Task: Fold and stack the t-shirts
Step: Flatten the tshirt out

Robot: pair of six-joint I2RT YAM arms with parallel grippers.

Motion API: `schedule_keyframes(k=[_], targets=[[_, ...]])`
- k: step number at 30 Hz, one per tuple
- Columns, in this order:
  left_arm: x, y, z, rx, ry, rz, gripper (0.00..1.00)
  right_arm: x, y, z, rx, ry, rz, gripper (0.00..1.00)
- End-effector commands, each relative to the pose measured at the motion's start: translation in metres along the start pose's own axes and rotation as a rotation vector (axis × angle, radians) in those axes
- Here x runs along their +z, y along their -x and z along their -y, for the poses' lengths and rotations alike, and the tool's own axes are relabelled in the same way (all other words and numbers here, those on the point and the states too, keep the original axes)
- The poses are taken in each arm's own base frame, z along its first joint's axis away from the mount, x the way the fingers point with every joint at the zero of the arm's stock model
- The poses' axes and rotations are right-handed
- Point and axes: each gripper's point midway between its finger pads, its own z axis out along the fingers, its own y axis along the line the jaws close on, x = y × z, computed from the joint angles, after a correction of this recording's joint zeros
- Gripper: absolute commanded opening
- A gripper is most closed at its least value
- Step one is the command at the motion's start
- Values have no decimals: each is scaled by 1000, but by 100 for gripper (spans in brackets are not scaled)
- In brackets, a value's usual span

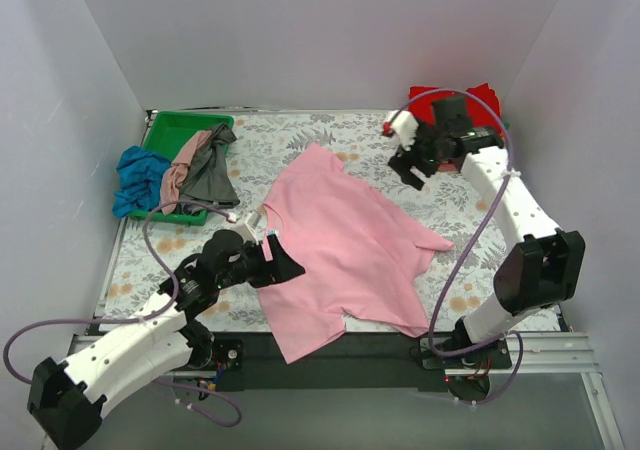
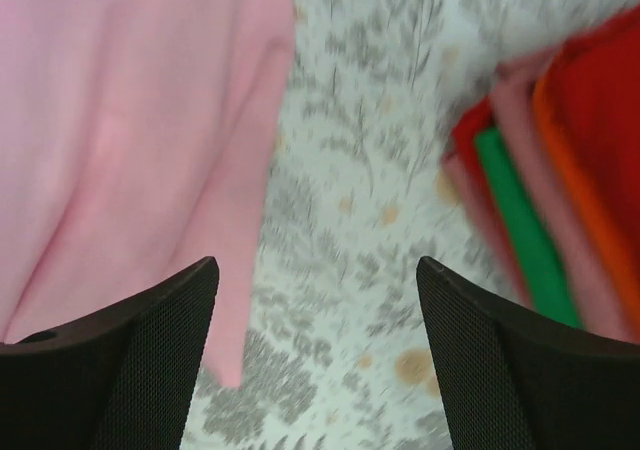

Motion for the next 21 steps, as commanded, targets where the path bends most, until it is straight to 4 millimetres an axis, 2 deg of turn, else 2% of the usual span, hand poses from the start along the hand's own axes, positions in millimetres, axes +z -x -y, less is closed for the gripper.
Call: schedule_keyframes(k=[1,2,3,6,8,9,10,12,13,17,21], targets=[[-9,-49,40,179,-362,-250,72,-7,-60,-43,311,270,14,85],[-13,-58,45,198,-422,-296,72,-6,-71,-49,354,286,10,82],[-10,-59,47,238,-448,-299,72,1,-93,-60,412,308,-23,77],[-4,-63,53,315,-466,-330,71,16,-128,-76,559,316,-83,70],[0,-66,58,348,-467,-346,71,24,-143,-68,609,267,-90,69],[6,-73,58,368,-449,-366,71,26,-160,-66,644,248,-123,70],[11,-73,62,400,-445,-359,71,28,-167,-65,650,241,-138,69],[17,-85,63,433,-432,-392,71,32,-179,-66,663,243,-173,69],[28,-90,54,435,-385,-408,71,33,-182,-69,664,253,-182,69],[42,-104,47,461,-339,-437,70,42,-189,-74,680,267,-200,68],[44,-116,43,461,-332,-444,70,50,-199,-80,702,292,-235,57]])
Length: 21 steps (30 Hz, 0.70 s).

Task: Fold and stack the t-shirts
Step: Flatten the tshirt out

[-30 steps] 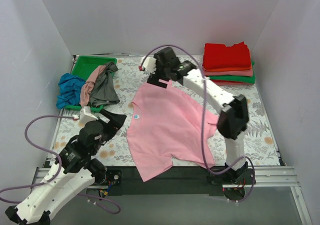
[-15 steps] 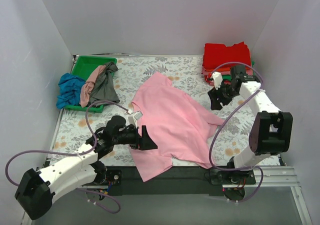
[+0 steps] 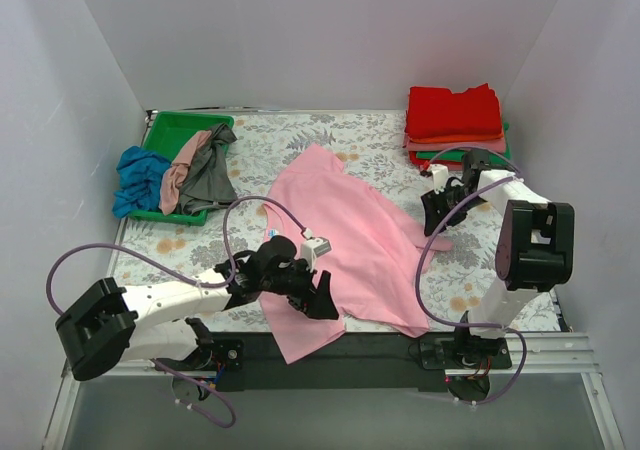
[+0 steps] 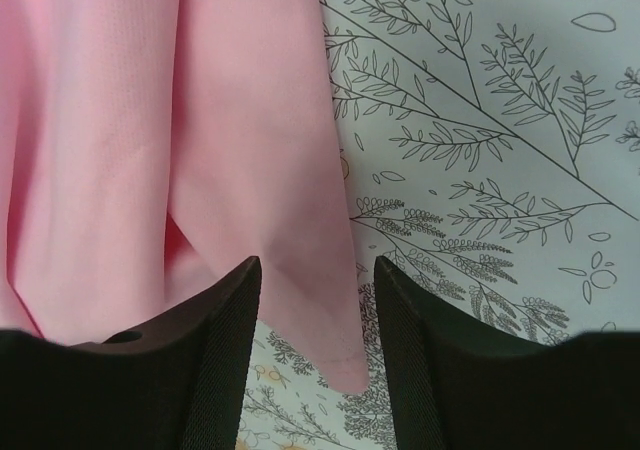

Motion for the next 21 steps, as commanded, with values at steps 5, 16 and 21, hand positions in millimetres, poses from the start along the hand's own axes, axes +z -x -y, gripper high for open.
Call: schedule_keyframes(k=[5,16,21], targets=[[-5,7,4,41,8,98,70,9,-4,0,17,19,-13,44],[-46,28,17,57,52,263,70,-17,37,24,-37,-88,37,1],[-69,48,26,79,88,355,71,-65,120,85,-101,-390,192,1]])
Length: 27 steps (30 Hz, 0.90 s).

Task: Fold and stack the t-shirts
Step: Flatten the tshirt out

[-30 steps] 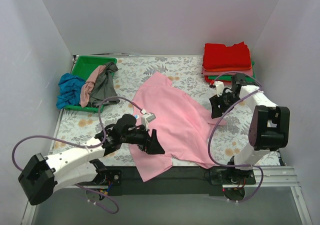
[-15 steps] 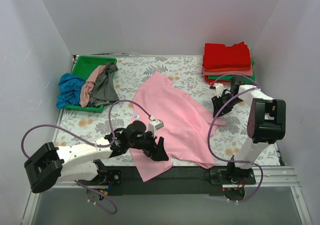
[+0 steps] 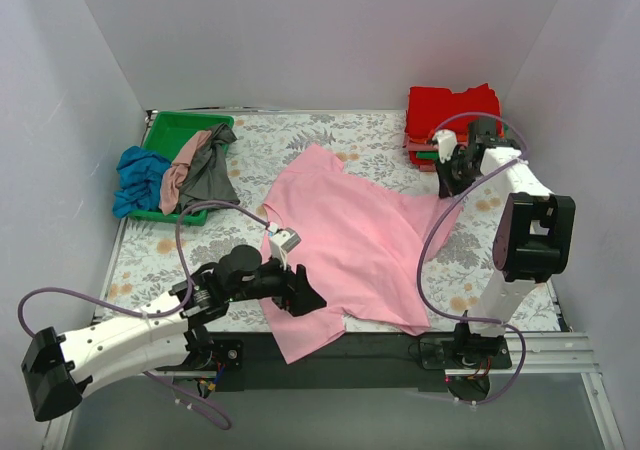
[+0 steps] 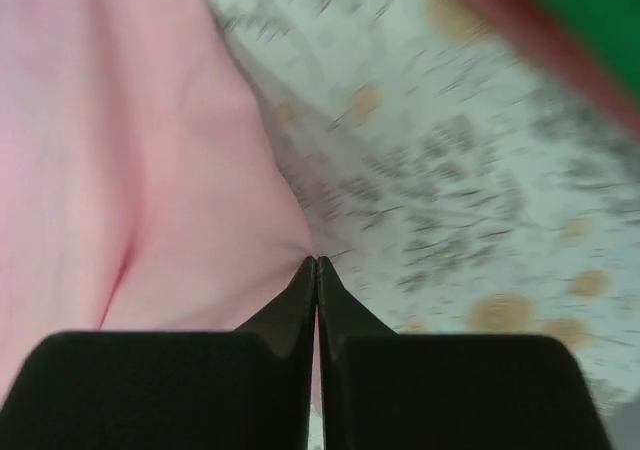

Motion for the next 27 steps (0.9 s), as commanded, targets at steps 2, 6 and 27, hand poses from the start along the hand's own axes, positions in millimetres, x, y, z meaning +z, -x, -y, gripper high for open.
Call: schedule_keyframes(k=[2,6,27], targets=[[-18,38,4,38,85,116,72,-37,93,69,-64,-302,220,20],[-27,53,-6,25,183,174,73,-37,99,74,-24,-291,187,60],[-26,-33,-99,-615,725,36,74,-47,-114,-126,-217,237,-29,65]])
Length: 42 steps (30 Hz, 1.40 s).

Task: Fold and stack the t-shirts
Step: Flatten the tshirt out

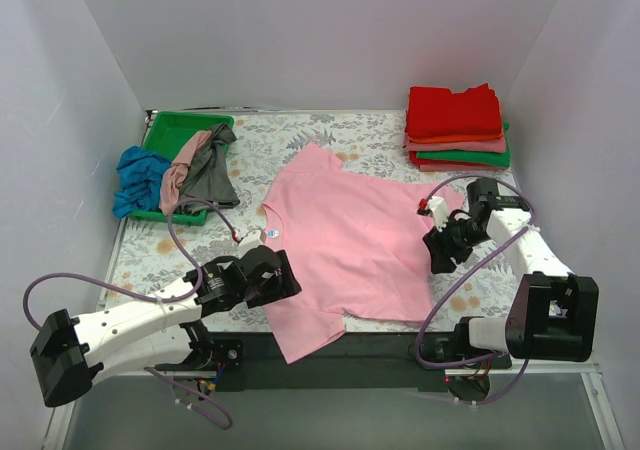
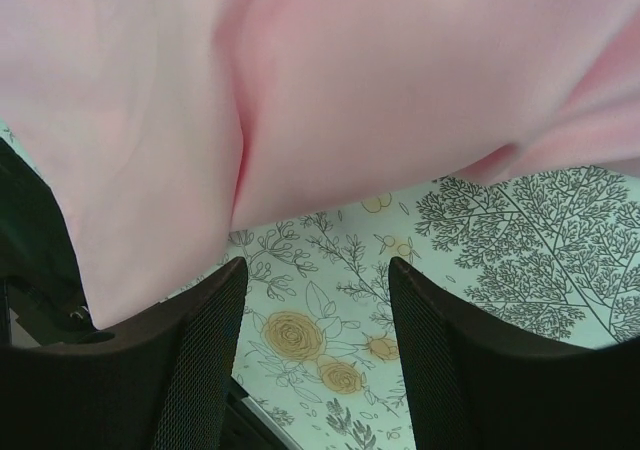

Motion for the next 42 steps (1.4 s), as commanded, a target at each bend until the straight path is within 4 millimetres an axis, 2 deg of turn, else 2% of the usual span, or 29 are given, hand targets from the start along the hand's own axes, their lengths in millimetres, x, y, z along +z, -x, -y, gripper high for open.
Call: schedule_keyframes(k=[1,3,6,10,12,13,17,19,22,23,24,25,26,28,29,30,31,32,33,35,38,39,41,42], targets=[[7,-18,-12,-92,54,-72,74,-1,6,-7,-17,25,43,65],[9,-17,-15,-87,81,-67,73,0,7,-7,-15,31,47,65],[10,-13,-22,-77,126,-44,73,-1,5,-19,-38,92,29,64],[10,-9,-20,-71,114,-25,73,14,-2,-30,-65,165,-61,64],[8,-4,-18,-65,106,-4,73,20,-5,-23,-19,161,-105,61],[4,0,-15,-64,95,9,73,24,-3,-15,-8,132,-102,60],[-4,10,-13,-60,75,51,73,28,3,-6,49,96,-110,59],[-6,12,-11,-55,61,60,73,30,8,-8,56,111,-109,53],[-8,15,-9,-36,56,68,73,37,22,-19,37,154,-106,35],[-9,17,-7,-29,55,74,73,39,30,-19,28,166,-105,21],[-10,18,-7,-25,59,76,73,41,38,-22,28,172,-106,15],[-12,21,-7,-19,63,87,73,47,54,-26,-18,184,-110,3],[-13,23,-6,-19,66,92,73,49,66,-27,-39,186,-107,1],[-16,26,-8,-13,73,106,73,62,85,-38,-75,214,-135,1],[-18,28,-7,-11,71,112,73,60,115,-38,-117,209,-89,1],[-20,29,-7,-14,68,118,73,62,121,-46,-134,236,-108,1],[-21,29,-8,-13,69,119,73,76,124,-57,-180,281,-157,1],[-22,31,-8,-11,67,127,73,80,126,-64,-202,308,-186,9],[-24,32,-9,-12,64,131,73,82,136,-73,-245,326,-192,20],[-27,36,-12,-8,76,151,74,83,133,-75,-252,343,-224,41],[-33,44,-8,34,40,190,79,66,133,-63,-237,308,-174,54],[-36,49,-4,58,18,207,81,57,130,-47,-183,286,-143,57],[-43,64,18,147,-78,270,86,32,136,-31,-143,254,-49,61],[-47,70,27,181,-117,293,87,18,132,-8,-83,213,-4,62]])
